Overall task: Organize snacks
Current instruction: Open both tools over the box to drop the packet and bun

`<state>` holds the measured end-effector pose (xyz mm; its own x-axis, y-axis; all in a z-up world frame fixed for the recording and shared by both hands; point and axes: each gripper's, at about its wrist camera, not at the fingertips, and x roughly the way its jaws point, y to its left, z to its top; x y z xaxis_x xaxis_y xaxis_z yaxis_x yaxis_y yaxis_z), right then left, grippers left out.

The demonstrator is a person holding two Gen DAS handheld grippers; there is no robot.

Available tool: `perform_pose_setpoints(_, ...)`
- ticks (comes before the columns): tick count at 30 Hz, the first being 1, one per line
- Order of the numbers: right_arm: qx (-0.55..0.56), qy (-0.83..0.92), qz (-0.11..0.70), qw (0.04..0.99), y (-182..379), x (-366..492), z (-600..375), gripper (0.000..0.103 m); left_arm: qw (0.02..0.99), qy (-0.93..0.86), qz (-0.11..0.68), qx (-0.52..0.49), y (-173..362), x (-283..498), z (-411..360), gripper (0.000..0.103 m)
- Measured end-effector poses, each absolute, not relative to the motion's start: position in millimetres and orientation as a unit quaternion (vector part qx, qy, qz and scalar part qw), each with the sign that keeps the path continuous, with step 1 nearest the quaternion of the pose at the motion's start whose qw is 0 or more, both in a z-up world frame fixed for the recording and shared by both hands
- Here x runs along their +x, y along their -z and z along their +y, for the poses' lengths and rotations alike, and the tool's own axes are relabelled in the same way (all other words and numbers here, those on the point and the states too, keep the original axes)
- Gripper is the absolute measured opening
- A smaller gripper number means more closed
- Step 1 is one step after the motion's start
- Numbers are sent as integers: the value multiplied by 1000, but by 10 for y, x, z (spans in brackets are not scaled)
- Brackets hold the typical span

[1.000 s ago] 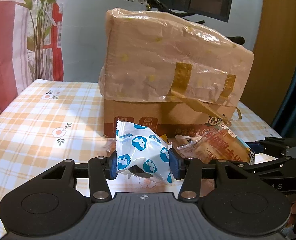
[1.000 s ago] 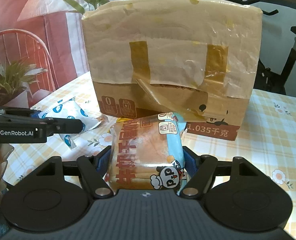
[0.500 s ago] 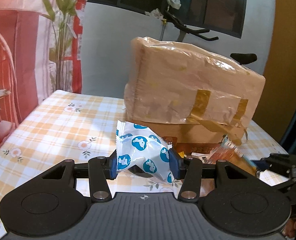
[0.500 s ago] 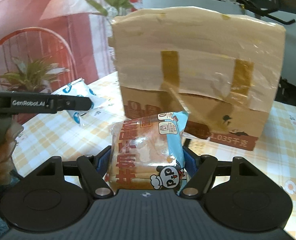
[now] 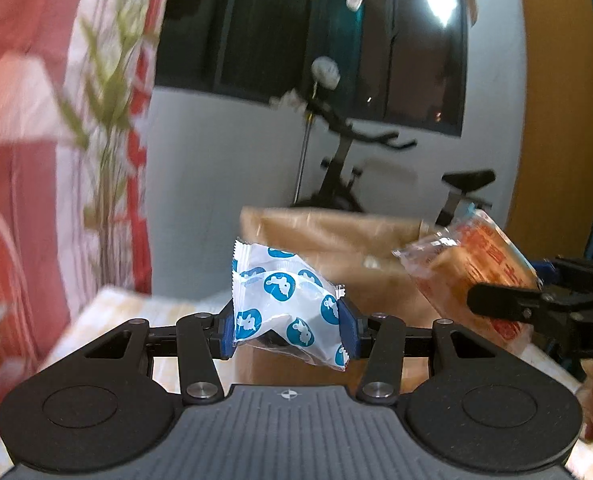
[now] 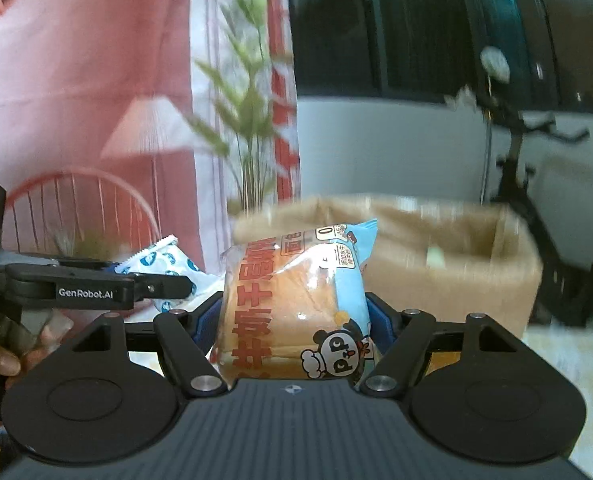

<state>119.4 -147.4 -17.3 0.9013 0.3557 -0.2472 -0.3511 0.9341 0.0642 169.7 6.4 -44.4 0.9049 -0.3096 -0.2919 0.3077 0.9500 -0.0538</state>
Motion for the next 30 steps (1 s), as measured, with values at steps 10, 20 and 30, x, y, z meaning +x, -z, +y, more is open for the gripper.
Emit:
perform_pose_setpoints(10, -31, -116, 96, 988, -147, 2059, -1732, 74, 972, 189, 140, 12, 137, 2403, -361, 51)
perform_pose_setpoints(20, 37, -79, 162, 983, 115, 2757, -2022, 74, 964, 187, 183, 39, 248, 3061, -627, 51)
perform_pose_setpoints(30, 27, -68, 188, 979, 213, 2807, -2077, 75, 960, 191, 200, 38, 355, 3144, -624, 57)
